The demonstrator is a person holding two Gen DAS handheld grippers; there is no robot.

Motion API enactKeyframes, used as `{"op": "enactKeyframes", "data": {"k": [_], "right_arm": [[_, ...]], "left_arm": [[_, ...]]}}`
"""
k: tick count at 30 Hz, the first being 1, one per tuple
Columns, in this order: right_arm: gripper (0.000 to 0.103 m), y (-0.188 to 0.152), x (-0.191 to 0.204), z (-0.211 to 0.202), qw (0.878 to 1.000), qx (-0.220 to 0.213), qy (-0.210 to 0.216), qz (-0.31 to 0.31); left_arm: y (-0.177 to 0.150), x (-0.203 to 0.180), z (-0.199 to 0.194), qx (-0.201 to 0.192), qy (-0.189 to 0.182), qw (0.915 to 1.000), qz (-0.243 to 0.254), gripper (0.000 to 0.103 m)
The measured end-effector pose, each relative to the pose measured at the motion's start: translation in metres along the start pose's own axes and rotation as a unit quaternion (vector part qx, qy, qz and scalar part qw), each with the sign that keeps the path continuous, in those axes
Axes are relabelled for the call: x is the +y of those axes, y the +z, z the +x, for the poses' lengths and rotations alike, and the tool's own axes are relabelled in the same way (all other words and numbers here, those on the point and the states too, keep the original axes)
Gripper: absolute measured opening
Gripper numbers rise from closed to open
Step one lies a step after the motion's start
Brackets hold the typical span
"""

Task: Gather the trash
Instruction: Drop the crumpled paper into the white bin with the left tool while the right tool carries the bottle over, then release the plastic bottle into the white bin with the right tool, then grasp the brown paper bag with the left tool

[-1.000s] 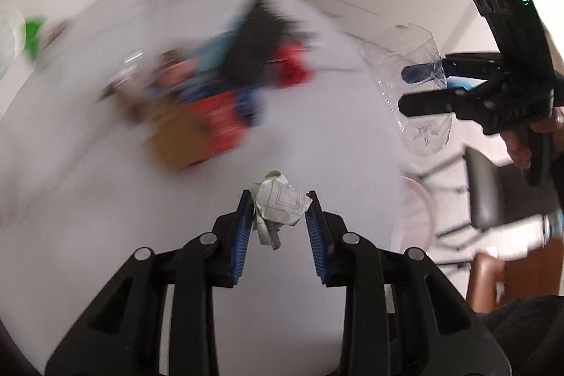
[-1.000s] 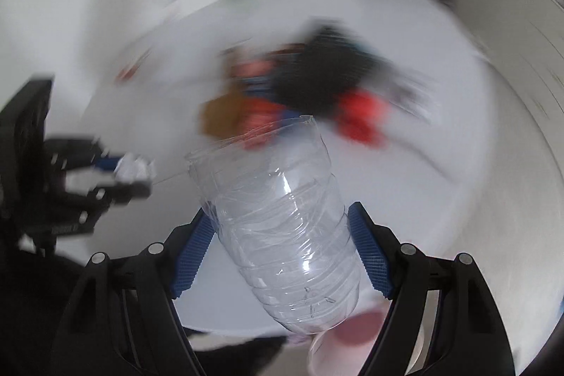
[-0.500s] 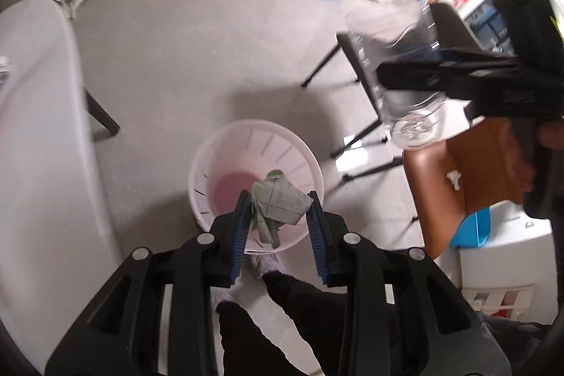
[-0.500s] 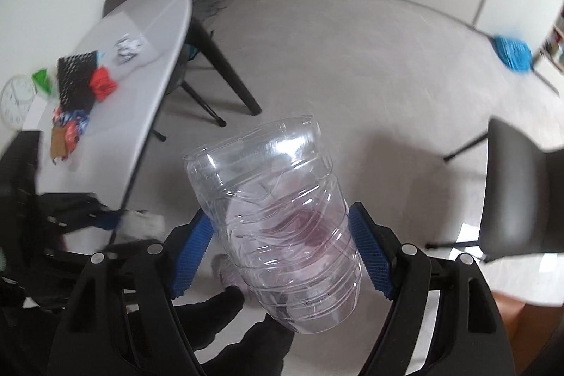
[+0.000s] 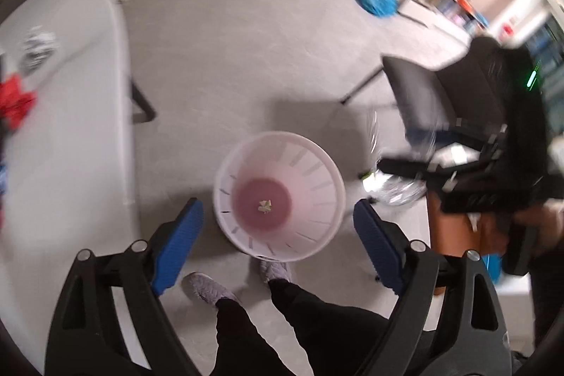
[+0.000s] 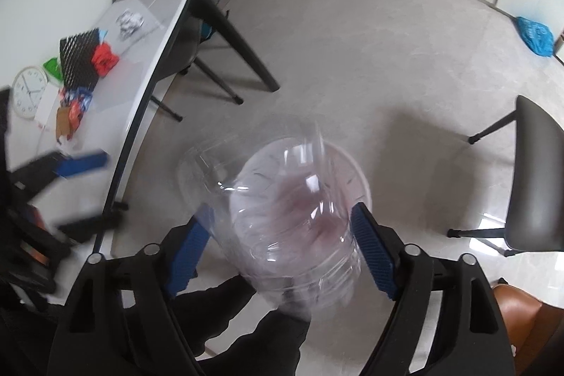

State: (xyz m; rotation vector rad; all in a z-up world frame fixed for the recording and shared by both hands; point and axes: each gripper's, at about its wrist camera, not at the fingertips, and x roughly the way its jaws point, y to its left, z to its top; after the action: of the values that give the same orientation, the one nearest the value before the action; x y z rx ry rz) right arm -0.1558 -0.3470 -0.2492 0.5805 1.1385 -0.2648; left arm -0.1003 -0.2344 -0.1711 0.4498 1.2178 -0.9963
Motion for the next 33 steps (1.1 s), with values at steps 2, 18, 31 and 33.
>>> {"op": "enactKeyframes", "data": {"k": [2, 18, 31, 33], "right_arm": [[0.097, -0.001, 0.008, 0.006, 1.000, 0.007, -0.002, -0.005], [0.101, 0.038, 0.090, -0.052, 0.998, -0.063, -0.021, -0.015], [0.101, 0.050, 0.167, -0.053, 0.995, -0.065, 0.012, -0.080], [0.101, 0.052, 0.175, -0.052, 0.994, -0.062, 0.014, -0.085]], "left_arm": [[-0.002, 0.014, -0.022, -0.018, 0.021, 0.9993, -0.026, 0.092], [-0.054, 0.117, -0.163, -0.142, 0.130, 0.9680, -0.161, 0.095], [-0.089, 0.175, -0.181, -0.152, 0.161, 0.9478, -0.230, 0.095], [-0.092, 0.181, -0.182, -0.152, 0.163, 0.9465, -0.233, 0.095]]}}
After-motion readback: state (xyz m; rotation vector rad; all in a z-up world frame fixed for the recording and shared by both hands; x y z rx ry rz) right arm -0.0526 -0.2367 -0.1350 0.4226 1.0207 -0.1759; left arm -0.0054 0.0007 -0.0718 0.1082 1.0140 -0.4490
